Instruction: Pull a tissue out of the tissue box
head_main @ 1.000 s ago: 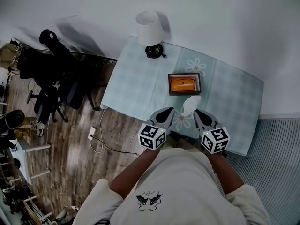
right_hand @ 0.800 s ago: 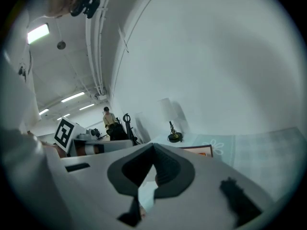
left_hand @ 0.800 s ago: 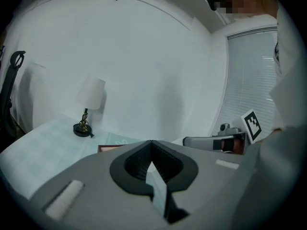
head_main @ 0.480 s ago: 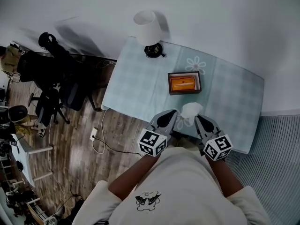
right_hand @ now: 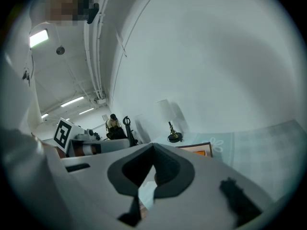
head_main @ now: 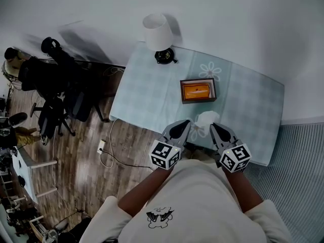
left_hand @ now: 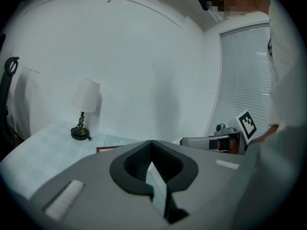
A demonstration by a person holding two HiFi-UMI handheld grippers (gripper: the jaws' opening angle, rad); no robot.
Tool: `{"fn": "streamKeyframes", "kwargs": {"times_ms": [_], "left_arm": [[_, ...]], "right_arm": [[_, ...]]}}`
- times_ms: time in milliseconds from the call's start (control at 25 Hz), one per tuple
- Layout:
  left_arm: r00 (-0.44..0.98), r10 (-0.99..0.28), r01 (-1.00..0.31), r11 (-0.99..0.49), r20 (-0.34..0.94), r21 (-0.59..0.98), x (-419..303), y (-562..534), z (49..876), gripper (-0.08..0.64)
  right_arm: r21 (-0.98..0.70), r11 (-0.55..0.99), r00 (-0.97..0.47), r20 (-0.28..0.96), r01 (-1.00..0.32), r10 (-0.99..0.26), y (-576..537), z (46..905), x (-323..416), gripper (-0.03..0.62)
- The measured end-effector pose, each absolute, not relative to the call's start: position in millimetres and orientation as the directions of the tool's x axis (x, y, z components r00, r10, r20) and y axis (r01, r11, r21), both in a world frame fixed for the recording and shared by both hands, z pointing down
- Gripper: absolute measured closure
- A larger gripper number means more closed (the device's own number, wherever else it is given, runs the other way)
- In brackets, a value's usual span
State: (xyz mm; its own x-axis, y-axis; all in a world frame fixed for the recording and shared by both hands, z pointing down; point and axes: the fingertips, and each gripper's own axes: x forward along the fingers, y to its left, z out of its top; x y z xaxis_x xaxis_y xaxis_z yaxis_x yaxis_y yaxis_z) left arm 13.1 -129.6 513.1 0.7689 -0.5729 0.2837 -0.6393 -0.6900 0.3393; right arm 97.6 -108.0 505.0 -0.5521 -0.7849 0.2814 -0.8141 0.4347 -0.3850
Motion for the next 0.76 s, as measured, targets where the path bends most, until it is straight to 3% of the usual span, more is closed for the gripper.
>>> {"fn": "streamKeyframes", "kwargs": {"times_ms": [760], "left_arm": [[0.756, -0.587, -0.654, -0.662, 0.291, 0.365, 8.9, -127.3, 512.2, 0.554]], "right_arm": [[-0.381, 0.441, -0.559, 0.295, -0.812, -0.775, -110.8, 504.4, 94.5, 0.580]]}}
